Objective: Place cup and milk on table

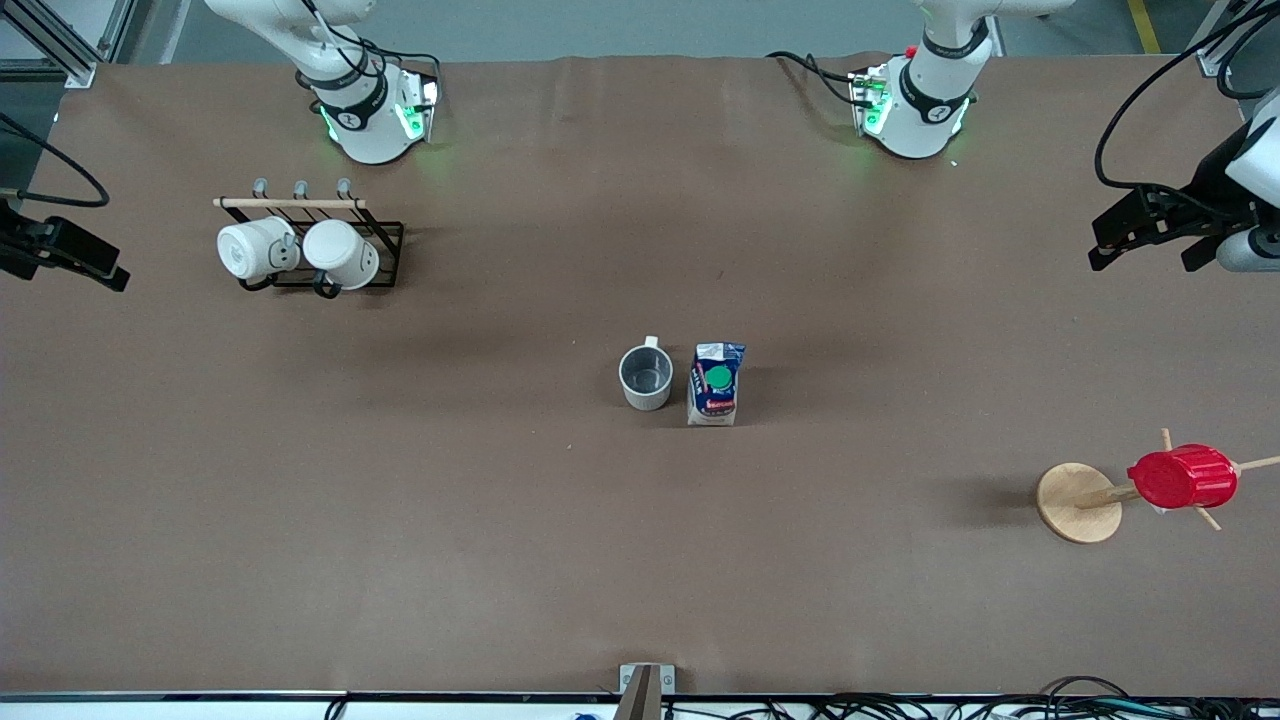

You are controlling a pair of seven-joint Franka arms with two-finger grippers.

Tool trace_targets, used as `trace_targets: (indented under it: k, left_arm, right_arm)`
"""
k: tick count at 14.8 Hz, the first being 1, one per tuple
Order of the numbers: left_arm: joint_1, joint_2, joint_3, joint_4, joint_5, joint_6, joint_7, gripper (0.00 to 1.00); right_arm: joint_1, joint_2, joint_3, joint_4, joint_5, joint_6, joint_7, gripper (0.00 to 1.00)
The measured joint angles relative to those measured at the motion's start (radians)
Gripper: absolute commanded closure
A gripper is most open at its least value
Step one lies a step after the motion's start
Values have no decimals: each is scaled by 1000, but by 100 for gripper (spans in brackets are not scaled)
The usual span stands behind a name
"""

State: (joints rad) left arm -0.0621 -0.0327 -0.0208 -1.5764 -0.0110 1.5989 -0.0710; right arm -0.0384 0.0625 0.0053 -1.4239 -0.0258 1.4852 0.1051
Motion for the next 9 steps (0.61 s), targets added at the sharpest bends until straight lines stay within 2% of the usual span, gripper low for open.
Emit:
trace_targets:
  k: [9]
  left_arm:
    - [-9, -17, -1, -35, 0, 7, -6, 2]
  right_arm:
    - [0, 0, 0, 0, 0, 3, 0, 0]
